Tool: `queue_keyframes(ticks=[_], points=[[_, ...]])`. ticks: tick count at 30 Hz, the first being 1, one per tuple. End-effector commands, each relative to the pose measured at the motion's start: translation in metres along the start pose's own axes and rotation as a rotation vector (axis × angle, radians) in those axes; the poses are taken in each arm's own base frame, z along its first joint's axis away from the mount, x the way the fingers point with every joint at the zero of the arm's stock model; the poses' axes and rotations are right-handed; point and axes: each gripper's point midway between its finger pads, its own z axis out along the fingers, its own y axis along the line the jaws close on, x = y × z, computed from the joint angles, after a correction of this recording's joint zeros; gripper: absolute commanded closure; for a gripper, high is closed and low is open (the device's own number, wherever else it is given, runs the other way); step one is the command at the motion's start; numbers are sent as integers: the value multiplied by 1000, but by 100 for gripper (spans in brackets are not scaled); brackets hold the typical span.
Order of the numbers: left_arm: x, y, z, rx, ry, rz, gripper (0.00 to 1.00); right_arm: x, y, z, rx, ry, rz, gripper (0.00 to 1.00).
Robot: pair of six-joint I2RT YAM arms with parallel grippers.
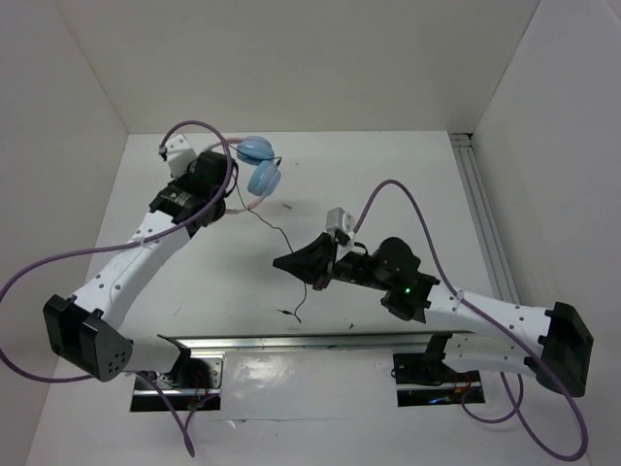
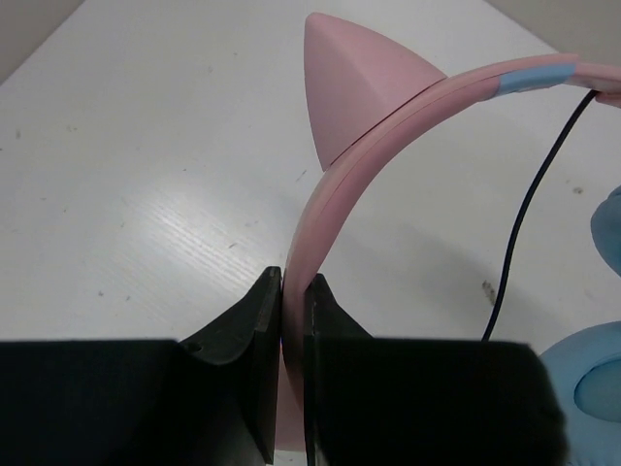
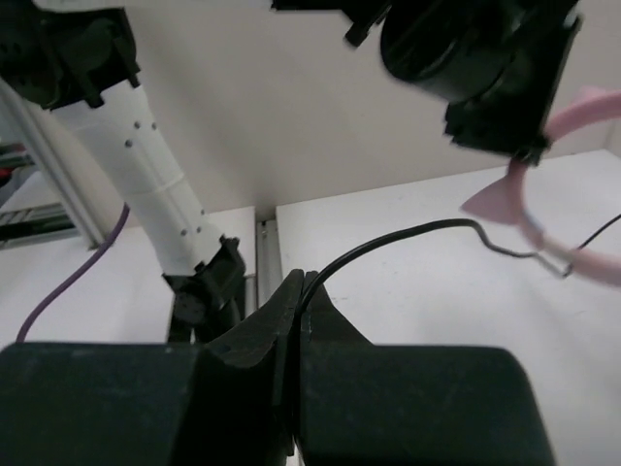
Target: Wrap the headphones
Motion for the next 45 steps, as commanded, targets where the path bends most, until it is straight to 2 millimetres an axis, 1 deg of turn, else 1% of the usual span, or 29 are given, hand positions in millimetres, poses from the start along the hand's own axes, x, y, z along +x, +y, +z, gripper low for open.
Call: queue_keyframes(ticks=[1,2,3,4,5,7,8,9,10,11,13,14,15,19,20,22,23,24,28,31,33,34,35,37,39,40,42,43,45], points=[[-20,-8,-22,-58,-129,-28,100,-29,-17,1,112,26,-101,100],[-16,-5,-25,-85,-147,-16,100,-45,-19,4,126,10,-137,100],[-5,-5,-31,-92,-135,37,100,-51,-23,5,151,14,-151,100],[0,-4,-33,-91,-134,62,100,-46,-28,5,175,52,-157,100],[5,-5,-35,-88,-139,80,100,-61,-29,7,183,38,-192,100],[23,-10,-42,-59,-120,136,100,-69,-37,5,229,45,-221,100],[33,-6,-44,-54,-111,175,100,-74,-39,5,240,58,-246,100],[41,-7,-46,-43,-105,197,100,-76,-44,3,254,69,-267,100],[43,-6,-51,-31,-114,208,100,-77,-44,2,254,83,-281,100],[55,-9,-56,-10,-111,247,100,-79,-48,-3,270,99,-289,100],[60,-7,-66,21,-106,271,100,-88,-60,-10,319,102,-310,100],[67,-11,-72,48,-101,293,100,-94,-64,-16,342,104,-325,100],[72,-8,-76,55,-96,306,100,-97,-64,-16,341,106,-339,100],[82,-11,-92,116,-99,388,100,-110,-74,-26,410,131,-386,100],[79,-11,-98,140,-102,383,100,-108,-79,-29,439,141,-384,100],[84,-12,-109,188,-94,406,100,-114,-79,-33,447,146,-415,100],[83,-13,-114,208,-96,415,100,-116,-84,-36,470,147,-417,100],[85,-14,-123,253,-99,421,100,-125,-83,-38,482,130,-431,100],[89,-15,-140,354,-91,496,100,-136,-88,-44,520,137,-476,100],[93,-11,-146,393,-84,529,100,-145,-93,-47,557,145,-510,100],[92,-8,-150,424,-79,542,100,-147,-100,-50,596,159,-526,100],[97,-10,-155,449,-71,561,100,-147,-102,-51,608,166,-545,100],[96,-7,-155,451,-74,571,100,-145,-105,-51,616,179,-554,100],[102,-8,-159,481,-59,606,100,-148,-109,-54,645,179,-576,100],[107,-15,-168,542,-37,653,100,-157,-113,-57,676,167,-612,100],[115,-19,-167,548,-26,697,100,-155,-114,-57,676,170,-621,100],[119,-26,-169,559,-15,731,100,-158,-114,-56,677,160,-636,100],[125,-24,-168,552,-3,759,100,-158,-112,-54,660,159,-636,100],[130,-28,-166,540,1,782,100,-168,-110,-54,662,140,-648,100]])
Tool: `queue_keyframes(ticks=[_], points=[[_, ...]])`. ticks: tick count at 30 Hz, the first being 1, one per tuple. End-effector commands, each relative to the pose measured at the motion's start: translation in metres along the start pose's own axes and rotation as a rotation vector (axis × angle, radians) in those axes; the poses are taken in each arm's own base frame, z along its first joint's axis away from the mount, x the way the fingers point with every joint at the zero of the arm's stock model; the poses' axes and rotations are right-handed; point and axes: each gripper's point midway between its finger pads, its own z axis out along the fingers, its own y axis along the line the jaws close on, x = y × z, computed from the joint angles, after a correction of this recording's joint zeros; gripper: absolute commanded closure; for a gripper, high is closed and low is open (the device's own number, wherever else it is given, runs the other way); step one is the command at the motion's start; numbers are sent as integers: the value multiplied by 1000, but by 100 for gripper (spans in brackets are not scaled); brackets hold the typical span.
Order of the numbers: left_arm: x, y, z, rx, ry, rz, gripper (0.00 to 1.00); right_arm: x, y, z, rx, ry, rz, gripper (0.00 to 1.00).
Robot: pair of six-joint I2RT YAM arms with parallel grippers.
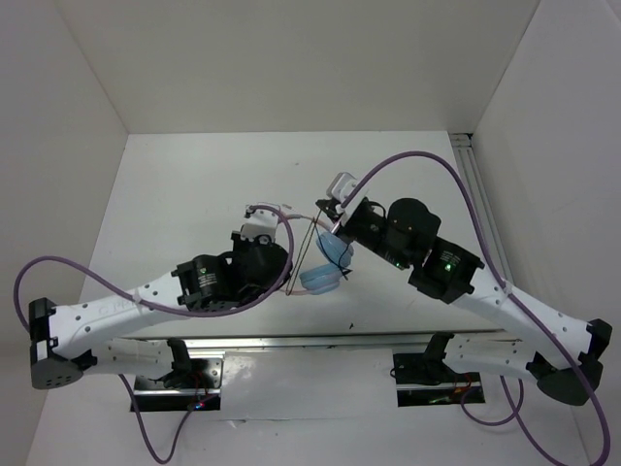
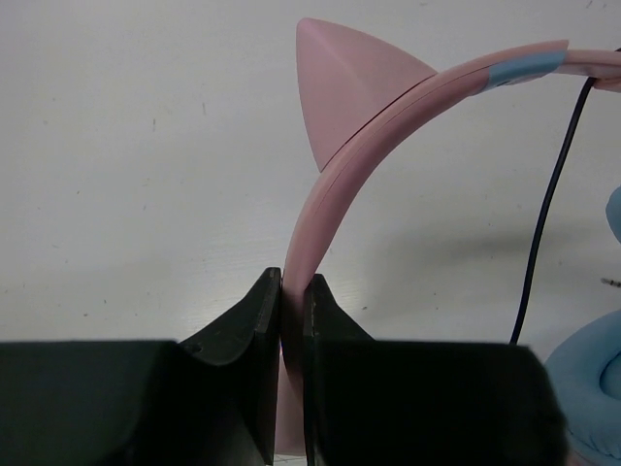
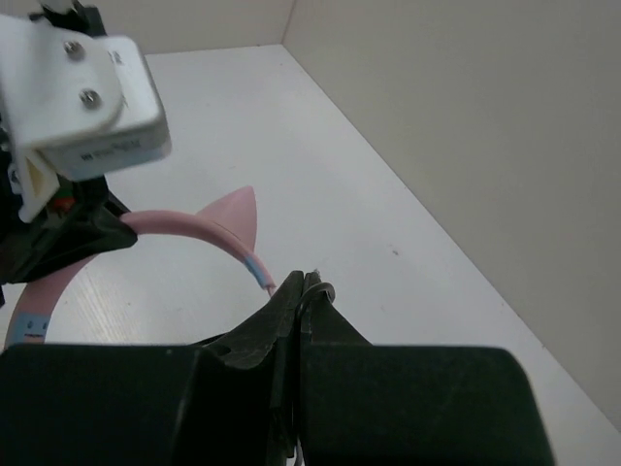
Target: Wrap the headphones
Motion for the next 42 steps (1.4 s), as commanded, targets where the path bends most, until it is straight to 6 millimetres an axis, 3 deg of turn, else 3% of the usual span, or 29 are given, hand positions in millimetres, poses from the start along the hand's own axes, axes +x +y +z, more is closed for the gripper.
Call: queue_keyframes(ticks=[1,4,13,18,19,20,21,23,29,33,34,35,37,38,40,42], points=[[14,-8,0,38,67,155,100,-68,-48,-16,167,-178,-41,100],[22,-17,2,54,90,181,100,-81,-52,-20,169,-206,-62,100],[18,-28,2,24,65,220,100,-114,-74,-30,225,-237,-109,100],[15,-6,4,-154,40,150,100,-108,-78,-33,247,-197,-108,100],[20,13,-1,-220,68,213,100,-107,-81,-33,261,-190,-106,100],[15,11,0,-282,45,114,100,-108,-81,-35,259,-186,-107,100],[16,21,-2,-332,58,170,100,-106,-81,-35,255,-178,-109,100],[21,18,1,-349,78,236,100,-107,-81,-36,252,-170,-111,100],[24,13,2,-344,90,196,100,-94,-94,-33,335,-109,-164,100],[14,11,0,-311,73,185,100,-93,-95,-29,328,-96,-154,100],[14,1,3,-264,77,188,100,-102,-97,-32,325,-116,-136,100],[7,2,-2,-223,62,148,100,-103,-94,-29,299,-120,-130,100],[11,-6,-3,-105,76,200,100,-103,-86,-28,258,-122,-100,100],[-4,-29,-2,0,18,95,100,-103,-77,-26,210,-130,-94,100],[-13,-30,-4,169,-6,62,100,-110,-74,-34,190,-169,-67,100],[-40,-19,8,227,-66,-48,100,-112,-75,-34,187,-181,-55,100]])
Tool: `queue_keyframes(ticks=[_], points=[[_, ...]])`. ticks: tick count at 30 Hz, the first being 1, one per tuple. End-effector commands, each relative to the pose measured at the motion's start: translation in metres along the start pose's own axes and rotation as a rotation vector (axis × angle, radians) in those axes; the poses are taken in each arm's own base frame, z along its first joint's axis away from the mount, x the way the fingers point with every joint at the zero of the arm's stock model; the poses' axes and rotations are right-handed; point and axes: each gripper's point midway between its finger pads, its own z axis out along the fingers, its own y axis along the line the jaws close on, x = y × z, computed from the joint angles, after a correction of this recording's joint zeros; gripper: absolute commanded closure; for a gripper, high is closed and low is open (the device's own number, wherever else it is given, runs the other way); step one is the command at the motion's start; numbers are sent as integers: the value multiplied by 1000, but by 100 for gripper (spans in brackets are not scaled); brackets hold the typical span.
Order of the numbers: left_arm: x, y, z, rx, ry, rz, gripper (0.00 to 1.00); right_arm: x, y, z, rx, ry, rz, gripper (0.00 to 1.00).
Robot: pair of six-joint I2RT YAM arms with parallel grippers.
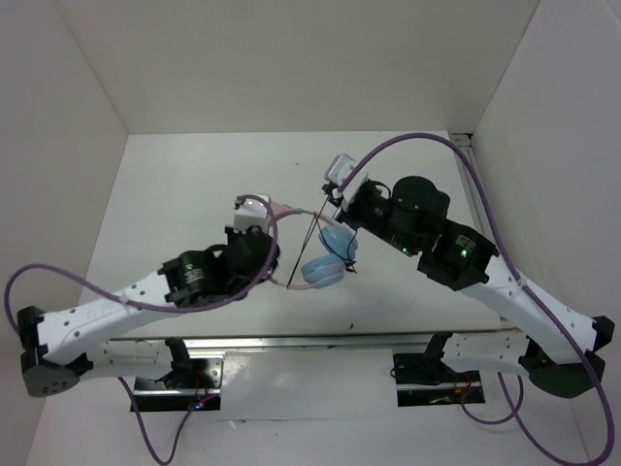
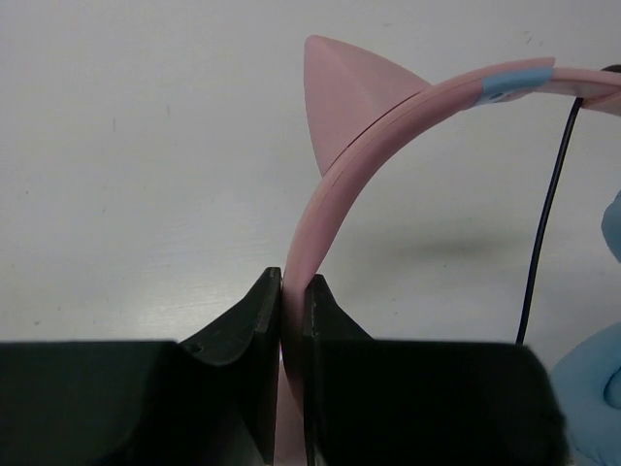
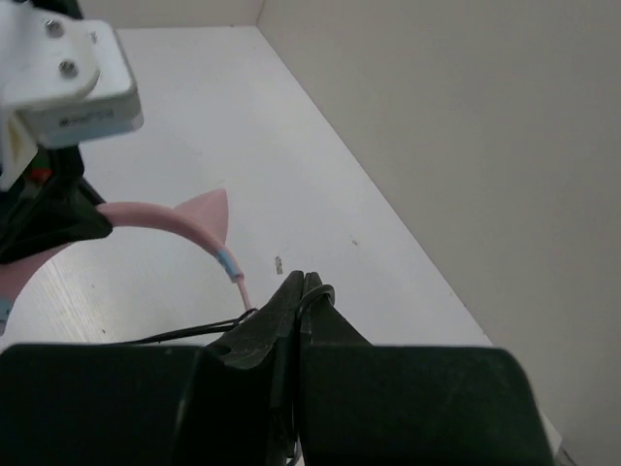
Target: Wrap the headphones
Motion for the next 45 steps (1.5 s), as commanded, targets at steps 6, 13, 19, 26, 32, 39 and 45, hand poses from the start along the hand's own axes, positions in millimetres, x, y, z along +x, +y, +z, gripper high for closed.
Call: queue_keyframes(ticks=[6,13,19,26,32,39,45], points=[[-37,-45,40,423,10,78,100,-75,-75,8,240,-208,65,100],[-62,-16,100,288,33,23,100,-76,-128,68,200,-165,-9,100],[-89,23,141,170,47,-10,100,-44,-158,115,165,-126,12,100],[-105,68,169,80,56,-19,100,-3,-171,117,-34,-180,54,100],[-90,84,179,8,113,-8,100,19,-181,114,-191,-208,121,100],[-102,108,184,-11,119,-24,100,14,-187,83,-450,-339,170,100],[-100,124,189,-9,144,-91,100,22,-199,73,-482,-356,207,100]])
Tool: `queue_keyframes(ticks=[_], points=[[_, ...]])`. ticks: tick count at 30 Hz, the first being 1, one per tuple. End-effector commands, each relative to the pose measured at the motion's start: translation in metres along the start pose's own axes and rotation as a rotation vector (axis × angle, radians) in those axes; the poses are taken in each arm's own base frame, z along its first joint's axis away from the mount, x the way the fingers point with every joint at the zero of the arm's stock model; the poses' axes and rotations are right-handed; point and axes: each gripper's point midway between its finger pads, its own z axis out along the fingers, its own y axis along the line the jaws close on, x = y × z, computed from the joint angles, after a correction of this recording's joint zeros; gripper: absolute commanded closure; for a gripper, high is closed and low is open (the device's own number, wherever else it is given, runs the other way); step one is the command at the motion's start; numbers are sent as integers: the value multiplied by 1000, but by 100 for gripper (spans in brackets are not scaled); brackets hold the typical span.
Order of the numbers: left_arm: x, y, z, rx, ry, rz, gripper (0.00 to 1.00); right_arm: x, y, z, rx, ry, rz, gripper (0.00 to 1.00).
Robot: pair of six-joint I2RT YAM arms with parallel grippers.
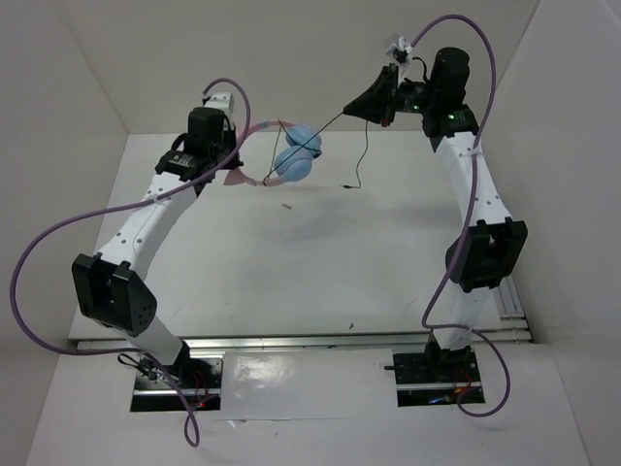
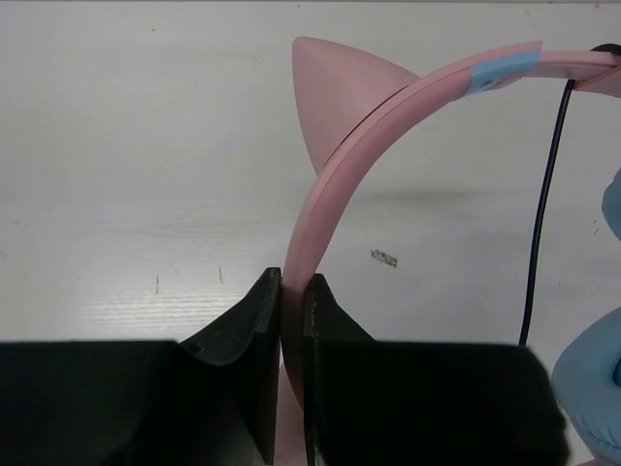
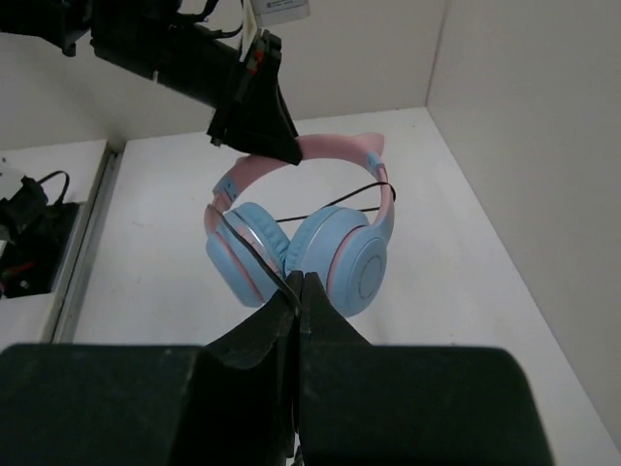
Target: Wrap the headphones
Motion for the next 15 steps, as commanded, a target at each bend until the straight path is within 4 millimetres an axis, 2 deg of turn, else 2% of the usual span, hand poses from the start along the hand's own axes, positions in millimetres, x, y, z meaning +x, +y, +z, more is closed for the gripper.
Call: queue_keyframes(ticks=[1,2,3,4,5,6,7,8,9,10,11,13,15], points=[[3,26,-8,-24,55,30,100,-58,-6,-23,70,-73,-265,100],[-2,22,-16,6,40,26,100,-52,-11,-18,112,-64,-267,100],[-5,21,-20,9,30,25,100,-50,-31,-17,231,-53,-282,100],[-3,14,-23,25,30,43,100,-40,-31,-3,257,-17,-307,100],[2,14,-26,18,40,50,100,-34,-36,3,296,0,-314,100],[-3,11,-32,19,22,53,100,-36,-48,5,380,12,-336,100],[6,6,-32,21,43,77,100,-40,-45,14,402,-1,-366,100],[12,9,-35,9,55,80,100,-30,-52,18,435,8,-354,100],[12,7,-42,29,50,66,100,-35,-59,15,504,5,-380,100],[27,0,-43,60,80,59,100,-44,-59,20,525,-14,-417,100],[31,2,-47,59,83,59,100,-43,-65,23,550,-9,-430,100],[38,-15,-62,111,79,81,100,-41,-84,26,629,12,-450,100],[37,-23,-74,128,65,97,100,-37,-97,27,676,30,-444,100]])
